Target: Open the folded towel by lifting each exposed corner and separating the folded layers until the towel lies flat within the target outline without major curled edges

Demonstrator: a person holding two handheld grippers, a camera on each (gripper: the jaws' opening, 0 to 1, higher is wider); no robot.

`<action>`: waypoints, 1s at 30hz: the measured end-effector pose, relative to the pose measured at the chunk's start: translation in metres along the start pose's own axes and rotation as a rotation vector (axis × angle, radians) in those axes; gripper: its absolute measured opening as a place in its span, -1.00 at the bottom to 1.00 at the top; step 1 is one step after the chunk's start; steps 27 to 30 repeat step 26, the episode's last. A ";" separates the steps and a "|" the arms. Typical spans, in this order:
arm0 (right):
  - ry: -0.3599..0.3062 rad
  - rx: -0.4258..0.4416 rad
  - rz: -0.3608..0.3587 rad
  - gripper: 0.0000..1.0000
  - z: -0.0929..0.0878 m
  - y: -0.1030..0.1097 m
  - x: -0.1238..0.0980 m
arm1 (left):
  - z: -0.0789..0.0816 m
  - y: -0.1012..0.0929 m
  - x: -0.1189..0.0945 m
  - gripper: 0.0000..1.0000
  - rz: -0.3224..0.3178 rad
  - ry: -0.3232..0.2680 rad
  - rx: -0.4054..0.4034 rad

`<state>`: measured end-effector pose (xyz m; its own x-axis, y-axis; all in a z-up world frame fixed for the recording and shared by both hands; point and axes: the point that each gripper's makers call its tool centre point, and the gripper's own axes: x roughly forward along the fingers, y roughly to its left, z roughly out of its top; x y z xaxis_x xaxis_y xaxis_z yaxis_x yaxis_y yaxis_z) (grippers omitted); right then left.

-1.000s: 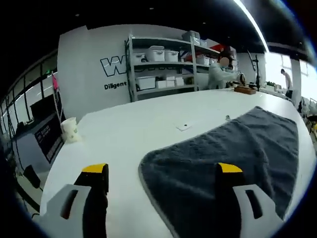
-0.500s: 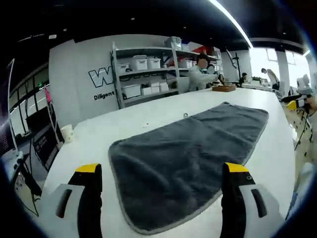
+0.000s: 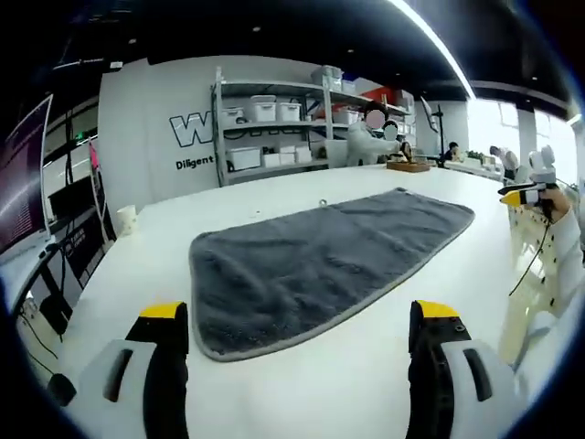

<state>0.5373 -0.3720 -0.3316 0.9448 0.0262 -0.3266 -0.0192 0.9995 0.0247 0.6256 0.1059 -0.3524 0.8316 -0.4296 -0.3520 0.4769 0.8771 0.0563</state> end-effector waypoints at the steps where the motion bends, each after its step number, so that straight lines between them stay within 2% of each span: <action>1: 0.006 0.000 -0.005 0.98 -0.001 -0.001 0.000 | -0.001 -0.002 0.000 0.99 -0.002 0.006 -0.001; 3: 0.025 -0.007 -0.021 0.98 -0.006 -0.005 0.001 | -0.003 -0.003 -0.001 0.99 -0.001 0.017 -0.006; 8: 0.131 -0.051 -0.089 0.98 -0.026 -0.017 0.003 | -0.010 -0.001 -0.008 0.99 0.014 0.067 -0.027; 10: 0.189 -0.070 -0.100 0.98 -0.037 -0.021 0.003 | -0.012 0.000 -0.011 0.99 0.027 0.083 -0.023; 13: 0.228 -0.087 -0.108 0.94 -0.047 -0.023 0.007 | -0.017 -0.001 -0.016 0.99 0.038 0.121 -0.014; 16: 0.224 -0.080 -0.100 0.95 -0.046 -0.021 0.008 | -0.023 -0.002 -0.020 0.99 0.033 0.166 -0.017; 25: 0.214 -0.067 -0.099 0.97 -0.044 -0.020 0.005 | -0.030 -0.004 -0.025 0.99 0.030 0.208 -0.005; 30: 0.210 -0.065 -0.104 0.96 -0.044 -0.021 0.005 | -0.030 -0.005 -0.025 0.99 0.028 0.209 -0.006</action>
